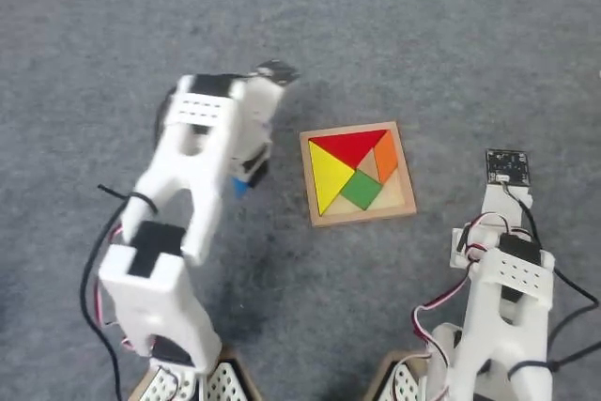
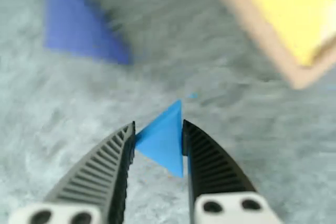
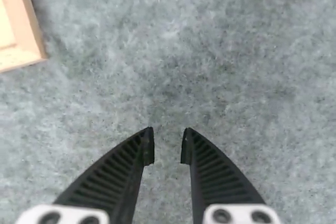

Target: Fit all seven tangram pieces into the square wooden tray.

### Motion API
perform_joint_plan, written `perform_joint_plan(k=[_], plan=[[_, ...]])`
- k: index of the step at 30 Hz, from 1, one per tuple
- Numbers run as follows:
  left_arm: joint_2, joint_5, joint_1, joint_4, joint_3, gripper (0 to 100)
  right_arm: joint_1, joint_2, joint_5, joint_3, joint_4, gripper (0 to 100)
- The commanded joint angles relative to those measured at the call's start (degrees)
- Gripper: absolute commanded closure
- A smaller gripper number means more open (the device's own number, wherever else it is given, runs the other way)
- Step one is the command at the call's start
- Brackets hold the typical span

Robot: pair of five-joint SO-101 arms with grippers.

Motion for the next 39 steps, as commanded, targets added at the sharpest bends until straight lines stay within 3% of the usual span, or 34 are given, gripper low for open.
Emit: perform_joint_plan(k=[1, 11, 22, 36, 39], plan=[[-4.1, -5.5, 8.2, -0.6, -0.8, 99, 2.7, -2.2, 0.2, -0.5, -0.7, 90.8], [-3.1, -14.2, 19.9, -9.0, -0.8, 99, 2.9, -2.2, 0.1, -0.6, -0.8, 90.8], [-2.7, -21.5, 24.2, -12.7, 0.0, 99, 3.3, -2.2, 0.1, -1.1, -0.6, 90.8], [4.7, -23.3, 24.7, -14.9, 0.2, 98, 3.3, -2.2, 0.1, -1.1, -0.6, 90.8], [4.7, -23.3, 24.2, -14.9, 0.2, 93, 3.3, -2.2, 0.1, -1.1, -0.6, 90.8]])
